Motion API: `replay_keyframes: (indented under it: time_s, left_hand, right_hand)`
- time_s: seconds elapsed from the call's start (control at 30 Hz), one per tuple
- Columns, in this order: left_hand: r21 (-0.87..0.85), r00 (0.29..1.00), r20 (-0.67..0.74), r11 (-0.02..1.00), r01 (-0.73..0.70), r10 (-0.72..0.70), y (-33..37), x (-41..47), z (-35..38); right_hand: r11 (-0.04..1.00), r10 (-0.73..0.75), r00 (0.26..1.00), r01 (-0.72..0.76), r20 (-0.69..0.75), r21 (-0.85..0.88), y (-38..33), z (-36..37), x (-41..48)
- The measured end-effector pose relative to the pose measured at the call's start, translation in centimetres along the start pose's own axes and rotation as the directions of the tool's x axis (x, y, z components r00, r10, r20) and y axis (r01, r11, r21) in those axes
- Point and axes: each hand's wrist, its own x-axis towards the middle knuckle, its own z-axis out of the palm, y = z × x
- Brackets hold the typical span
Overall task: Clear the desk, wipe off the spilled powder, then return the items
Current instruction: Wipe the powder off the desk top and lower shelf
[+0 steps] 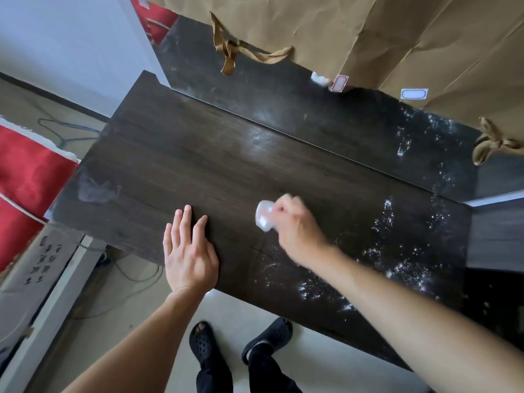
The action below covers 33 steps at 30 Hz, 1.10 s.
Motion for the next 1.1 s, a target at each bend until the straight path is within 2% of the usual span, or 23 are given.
replay_keyframes:
  time_s: [0.03,0.1,0.13,0.2,0.27,0.33,0.37,0.43,0.53,0.63,0.73,0.77,0.83,0.97,1.03,1.1]
  left_hand:
    - [0.003,1.000,0.001,1.000,0.002,-0.002,0.0,0.0,0.0]
    - [0.010,1.000,0.006,1.000,0.002,-0.002,0.0,0.0,-0.1]
    - [0.012,1.000,0.007,1.000,0.001,-0.001,0.0,0.1,-0.1]
    - [0.015,1.000,0.011,1.000,0.000,-0.001,0.0,0.1,0.0]
    - [0.021,1.000,0.012,1.000,0.001,-0.001,-0.1,0.1,0.0]
    - [0.019,1.000,0.008,1.000,-0.001,0.001,-0.1,0.0,0.1]
    - [0.015,1.000,0.006,1.000,-0.002,0.002,-0.1,0.0,0.0]
    - [0.007,1.000,0.003,1.000,-0.004,0.004,0.0,0.0,0.0]
    - [0.003,1.000,0.008,1.000,-0.009,0.009,0.1,0.0,-0.2]
    - [0.004,1.000,0.023,1.000,-0.004,0.004,0.2,0.0,-0.3]
    - [0.006,1.000,0.028,1.000,0.003,-0.003,0.2,-0.1,-0.4]
    - [0.003,1.000,0.028,1.000,0.003,-0.003,0.2,0.0,-0.4]
    - [-0.004,1.000,0.025,1.000,0.004,-0.004,0.2,0.0,-0.3]
    - [-0.007,1.000,0.011,1.000,-0.005,0.005,0.1,-0.1,-0.2]
    - [-0.008,1.000,0.011,1.000,-0.008,0.008,0.0,-0.1,0.0]
    - [-0.008,1.000,0.011,1.000,-0.007,0.007,-0.1,-0.1,0.1]
  right_hand:
    - [0.997,-0.072,0.993,0.068,0.098,0.042,-0.9,0.2,-2.1]
    - [0.988,-0.108,0.965,0.077,0.237,0.135,-0.7,-0.9,-4.6]
    - [0.988,-0.061,0.977,0.029,0.206,0.153,0.4,-1.8,-4.6]
    - [0.984,0.141,0.990,-0.138,-0.023,0.110,4.0,-4.3,-2.9]
    - [0.929,0.369,0.904,-0.363,-0.217,0.069,8.2,-7.1,-0.8]
    - [0.860,0.501,0.828,-0.508,-0.253,0.043,11.1,-8.4,0.1]
    - [0.843,0.525,0.812,-0.537,-0.255,0.024,11.6,-8.3,0.1]
    - [0.859,0.491,0.836,-0.511,-0.244,-0.021,10.9,-7.1,-0.9]
    - [0.934,0.333,0.925,-0.350,-0.181,-0.071,7.0,-4.6,-4.9]
    - [0.976,0.215,0.976,-0.215,-0.017,0.020,2.5,-2.4,-11.2]
    - [0.979,0.122,0.985,-0.139,0.123,0.148,0.9,-2.7,-13.5]
    - [0.976,0.139,0.985,-0.154,0.106,0.154,1.3,-3.4,-12.5]
    - [0.959,0.253,0.967,-0.247,-0.029,0.136,3.2,-4.9,-8.9]
    - [0.870,0.493,0.851,-0.483,-0.181,0.099,7.1,-6.1,-2.4]
    - [0.888,0.452,0.868,-0.459,-0.207,0.012,6.1,-4.7,-2.5]
    - [0.954,0.294,0.940,-0.300,-0.173,-0.012,3.1,-2.7,-5.2]
